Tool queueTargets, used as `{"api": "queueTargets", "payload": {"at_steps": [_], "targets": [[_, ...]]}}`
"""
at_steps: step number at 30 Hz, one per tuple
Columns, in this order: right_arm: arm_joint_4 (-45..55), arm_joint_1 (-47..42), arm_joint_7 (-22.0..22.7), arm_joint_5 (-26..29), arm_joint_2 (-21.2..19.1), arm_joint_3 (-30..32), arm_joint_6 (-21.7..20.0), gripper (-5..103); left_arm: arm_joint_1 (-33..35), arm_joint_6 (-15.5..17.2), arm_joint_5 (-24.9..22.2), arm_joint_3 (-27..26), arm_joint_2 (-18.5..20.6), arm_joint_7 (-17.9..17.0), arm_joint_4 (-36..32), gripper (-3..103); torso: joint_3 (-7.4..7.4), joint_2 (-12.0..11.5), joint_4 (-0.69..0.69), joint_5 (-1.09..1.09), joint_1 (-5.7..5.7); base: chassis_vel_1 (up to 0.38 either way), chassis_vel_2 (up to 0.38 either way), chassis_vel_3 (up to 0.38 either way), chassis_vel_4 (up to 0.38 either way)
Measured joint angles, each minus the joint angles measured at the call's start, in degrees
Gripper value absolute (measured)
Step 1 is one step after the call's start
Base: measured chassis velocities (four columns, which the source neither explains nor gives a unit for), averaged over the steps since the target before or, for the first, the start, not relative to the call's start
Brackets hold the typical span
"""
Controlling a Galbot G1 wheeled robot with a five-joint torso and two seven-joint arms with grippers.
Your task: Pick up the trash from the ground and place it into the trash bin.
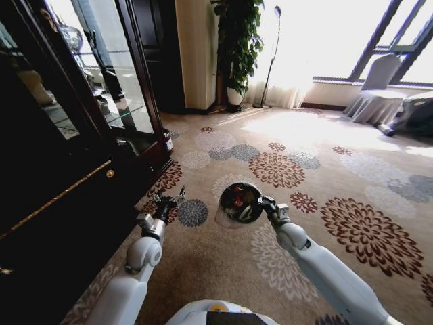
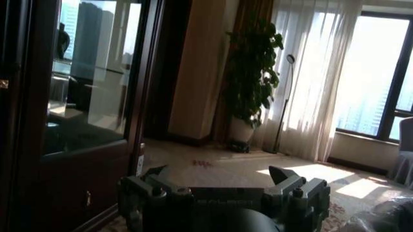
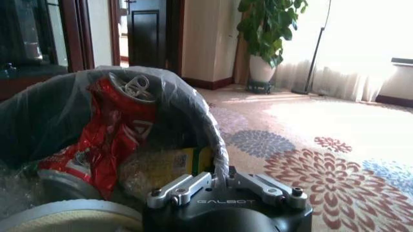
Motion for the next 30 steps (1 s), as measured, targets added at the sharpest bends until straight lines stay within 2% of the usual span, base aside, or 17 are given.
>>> {"api": "queueTargets", "payload": {"at_steps": [2,3,5,6,8,9,12,13,14,15,17,18,21,28,30], "targets": [[0.5,-0.3,0.2,0.4,-0.2,0.9,-0.2,1,0.0,0.0,0.0,-0.1,0.0,0.0,0.0,100,0.0,0.0,-0.02,-0.02,0.0,0.0,0.0,0.0,0.0],[1.1,-0.8,0.5,1.0,-0.5,2.1,-0.2,1,0.0,0.0,0.0,-0.2,-0.1,0.0,-0.1,100,0.0,0.0,-0.04,-0.11,0.0,0.0,0.0,0.0,0.0],[2.8,-3.2,0.4,2.5,-1.7,5.8,-0.1,1,0.1,0.0,0.3,-0.6,-0.3,0.0,-0.3,100,0.0,0.0,-0.07,-0.03,0.01,0.0,0.0,0.0,0.0],[2.8,-3.2,0.4,2.5,-1.7,5.8,-0.1,1,0.1,0.0,0.3,-0.6,-0.3,0.0,-0.3,100,0.0,0.0,-0.07,-0.03,0.01,0.0,0.0,0.0,0.0],[4.6,-7.8,-0.6,3.2,-3.0,11.1,0.6,1,0.5,-0.2,1.0,-0.7,-0.6,0.0,-0.4,100,0.0,0.0,-0.04,-0.05,0.01,0.0,0.0,0.0,0.0],[4.6,-7.8,-0.6,3.2,-3.0,11.1,0.6,1,0.5,-0.2,1.0,-0.7,-0.6,0.0,-0.4,100,0.0,0.0,-0.04,-0.05,0.01,0.0,0.0,0.0,0.0],[7.5,-17.7,-2.2,4.2,-2.9,21.3,0.6,1,1.1,-0.6,2.4,0.2,-1.0,0.2,-0.3,100,0.0,0.0,-0.07,-0.05,0.01,0.0,0.0,0.0,0.0],[8.4,-20.2,-2.7,4.4,-2.4,23.9,0.5,1,1.2,-0.6,2.7,0.5,-1.2,0.3,-0.2,100,0.0,0.0,-0.1,-0.02,0.01,0.0,0.0,0.0,0.0],[8.4,-20.2,-2.7,4.4,-2.4,23.9,0.5,1,1.2,-0.6,2.7,0.5,-1.2,0.3,-0.2,100,0.0,0.0,-0.1,-0.02,0.01,0.0,0.0,0.0,0.0],[9.4,-23.7,-3.5,4.6,-1.7,27.5,0.4,1,1.3,-0.6,3.5,1.0,-1.4,0.3,0.3,100,-0.01,0.0,-0.1,-0.04,0.0,0.0,0.0,0.0,0.0],[11.5,-30.4,-6.2,4.7,-0.3,34.1,0.8,1,1.2,-1.0,5.3,1.7,-2.0,0.2,1.3,100,-0.01,0.0,-0.07,-0.04,0.0,0.0,0.0,0.0,0.0],[11.5,-30.4,-6.2,4.7,-0.3,34.1,0.8,1,1.2,-1.0,5.3,1.7,-2.0,0.2,1.3,100,-0.01,0.0,-0.07,-0.04,0.0,0.0,0.0,0.0,0.0],[14.0,-37.7,-9.0,4.7,1.5,39.8,2.0,1,1.2,-1.0,5.9,2.2,-2.8,0.0,2.1,100,-0.01,0.0,-0.07,-0.07,0.0,0.0,0.0,0.0,0.0],[15.0,-41.9,-10.1,4.3,3.8,42.3,3.5,1,1.9,-1.6,7.0,2.3,-4.0,-0.2,3.1,100,0.0,0.0,-0.05,-0.02,0.0,-0.028,-0.037,0.028,0.04],[15.1,-43.1,-10.2,4.3,4.0,43.8,3.8,1,2.0,-1.6,7.0,2.4,-4.2,-0.3,3.0,100,0.0,0.0,-0.04,-0.07,0.0,-0.096,-0.099,0.166,0.11]]}}
